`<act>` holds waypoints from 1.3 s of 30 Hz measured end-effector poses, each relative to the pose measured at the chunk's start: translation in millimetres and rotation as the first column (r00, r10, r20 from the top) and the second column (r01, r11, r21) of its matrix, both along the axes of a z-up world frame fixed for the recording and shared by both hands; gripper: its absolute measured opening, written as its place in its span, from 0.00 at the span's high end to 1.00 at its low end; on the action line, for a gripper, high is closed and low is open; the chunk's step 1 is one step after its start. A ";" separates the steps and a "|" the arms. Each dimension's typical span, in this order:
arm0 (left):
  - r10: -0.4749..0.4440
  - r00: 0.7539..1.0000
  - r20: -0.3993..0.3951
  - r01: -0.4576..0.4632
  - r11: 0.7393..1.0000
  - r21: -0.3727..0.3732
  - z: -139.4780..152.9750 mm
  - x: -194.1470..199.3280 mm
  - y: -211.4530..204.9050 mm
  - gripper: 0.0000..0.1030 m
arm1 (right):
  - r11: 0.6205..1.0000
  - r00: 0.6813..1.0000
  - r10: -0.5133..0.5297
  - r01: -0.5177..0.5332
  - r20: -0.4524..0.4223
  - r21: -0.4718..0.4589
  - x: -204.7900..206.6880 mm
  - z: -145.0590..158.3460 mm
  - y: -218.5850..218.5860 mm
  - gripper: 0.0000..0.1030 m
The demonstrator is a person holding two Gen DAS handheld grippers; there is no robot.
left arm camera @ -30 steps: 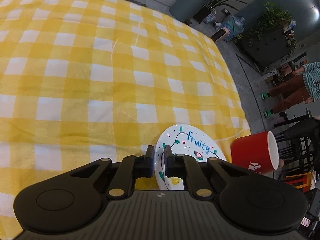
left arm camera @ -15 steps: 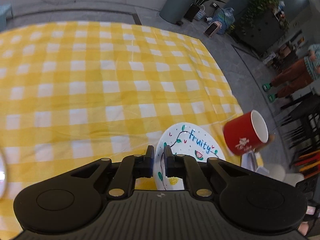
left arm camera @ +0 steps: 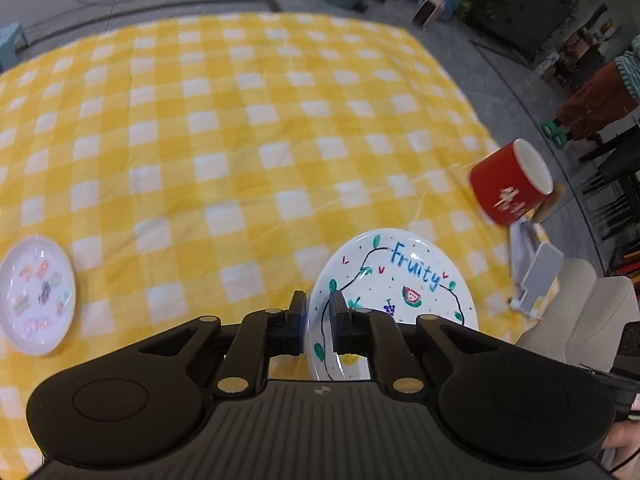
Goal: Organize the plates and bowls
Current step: 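Lift the Fruity plate with both tools and carry it toward the bowl stack, then lower the Fruity plate beside the bowl stack and open both tools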
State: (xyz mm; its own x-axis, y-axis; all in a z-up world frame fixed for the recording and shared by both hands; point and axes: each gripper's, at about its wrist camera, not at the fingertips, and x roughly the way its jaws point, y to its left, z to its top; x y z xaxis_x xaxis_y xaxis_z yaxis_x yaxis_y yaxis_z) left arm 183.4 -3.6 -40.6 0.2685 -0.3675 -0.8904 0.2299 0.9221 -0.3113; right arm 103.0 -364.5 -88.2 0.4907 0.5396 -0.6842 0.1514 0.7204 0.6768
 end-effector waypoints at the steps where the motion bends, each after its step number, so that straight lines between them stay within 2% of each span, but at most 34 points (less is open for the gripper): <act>1: 0.001 1.000 -0.008 -0.001 1.000 0.004 -2.8 -0.7 2.7 0.87 | 1.000 1.000 0.012 -0.012 -0.007 -0.007 -1.2 -1.5 3.1 0.93; 10: -0.022 1.000 -0.022 0.023 0.999 0.037 -19.4 -8.9 10.7 0.86 | 0.993 0.995 0.087 -0.091 -0.054 -0.078 -8.0 -12.3 25.6 0.92; 20: -0.059 0.998 -0.024 0.061 0.994 0.094 -29.4 -14.9 2.8 0.84 | 0.983 0.991 0.108 -0.118 -0.078 -0.141 -11.1 -13.2 33.0 0.91; 28: -0.111 0.994 -0.017 0.112 0.973 0.199 -34.2 -20.2 -15.1 0.84 | 0.964 0.989 0.130 -0.142 -0.065 -0.225 -15.2 -6.9 43.8 0.91; 33: -0.131 0.991 -0.009 0.129 0.962 0.242 -32.3 -22.1 -22.6 0.84 | 0.965 0.992 0.112 -0.123 -0.061 -0.233 -13.8 -5.7 44.7 0.91; 35: -0.147 0.989 -0.005 0.144 0.963 0.230 -30.1 -22.6 -26.8 0.84 | 0.958 0.992 0.112 -0.123 -0.056 -0.257 -14.0 -5.1 47.0 0.91; 37: -0.158 0.987 -0.028 0.160 0.971 0.178 -30.2 -22.5 -33.2 0.85 | 0.949 0.992 0.116 -0.127 -0.055 -0.288 -15.1 -7.2 51.1 0.91; 39: -0.179 0.984 -0.016 0.179 0.965 0.190 -31.4 -23.7 -44.5 0.85 | 0.947 0.991 0.116 -0.132 -0.071 -0.292 -16.0 -11.2 54.6 0.90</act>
State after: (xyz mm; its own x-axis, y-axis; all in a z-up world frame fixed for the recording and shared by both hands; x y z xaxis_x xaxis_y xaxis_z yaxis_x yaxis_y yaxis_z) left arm 159.8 -48.1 -72.0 0.2153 -0.2340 -0.9481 0.3968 0.9081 -0.1340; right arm 87.0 -309.9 -99.4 0.3922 0.3637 -0.8449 0.0773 0.9022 0.4243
